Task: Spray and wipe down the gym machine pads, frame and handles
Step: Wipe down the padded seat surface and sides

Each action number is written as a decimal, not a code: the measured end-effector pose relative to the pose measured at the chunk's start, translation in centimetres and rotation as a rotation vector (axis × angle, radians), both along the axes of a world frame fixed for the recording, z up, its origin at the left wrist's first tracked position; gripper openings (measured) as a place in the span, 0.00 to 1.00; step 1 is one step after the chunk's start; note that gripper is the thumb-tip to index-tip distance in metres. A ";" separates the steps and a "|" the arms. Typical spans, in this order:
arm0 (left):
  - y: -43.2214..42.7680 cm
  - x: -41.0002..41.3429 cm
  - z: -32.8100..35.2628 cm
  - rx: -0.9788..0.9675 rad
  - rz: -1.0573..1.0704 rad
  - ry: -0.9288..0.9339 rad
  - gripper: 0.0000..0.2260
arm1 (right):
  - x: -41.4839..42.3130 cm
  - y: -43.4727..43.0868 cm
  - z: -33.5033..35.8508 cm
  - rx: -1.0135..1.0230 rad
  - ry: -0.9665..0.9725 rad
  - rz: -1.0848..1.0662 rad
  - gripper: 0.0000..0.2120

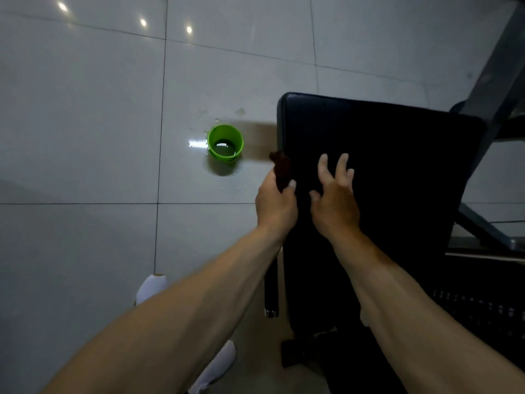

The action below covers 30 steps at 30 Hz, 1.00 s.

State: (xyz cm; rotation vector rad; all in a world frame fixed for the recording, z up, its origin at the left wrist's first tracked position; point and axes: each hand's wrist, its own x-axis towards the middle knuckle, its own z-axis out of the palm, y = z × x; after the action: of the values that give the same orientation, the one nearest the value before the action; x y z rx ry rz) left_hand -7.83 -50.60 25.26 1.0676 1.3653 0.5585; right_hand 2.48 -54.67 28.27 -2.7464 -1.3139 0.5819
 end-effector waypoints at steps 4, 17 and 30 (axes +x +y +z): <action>-4.2 -1.7 -0.9 -0.062 -0.085 -0.025 0.14 | 0.3 -0.2 0.2 -0.045 0.024 0.030 0.38; 11.3 2.0 3.5 0.158 0.026 -0.105 0.14 | -0.9 0.5 0.2 -0.094 -0.047 -0.066 0.38; 16.9 0.5 4.3 0.088 -0.288 -0.129 0.05 | -4.6 9.4 4.0 0.134 0.158 -0.301 0.31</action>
State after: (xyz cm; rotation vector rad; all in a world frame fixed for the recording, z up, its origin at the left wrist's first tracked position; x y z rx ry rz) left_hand -7.37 -33.67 29.52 1.2529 1.0601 0.4686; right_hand -2.15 -45.30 32.26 -2.6518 -0.8524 0.6437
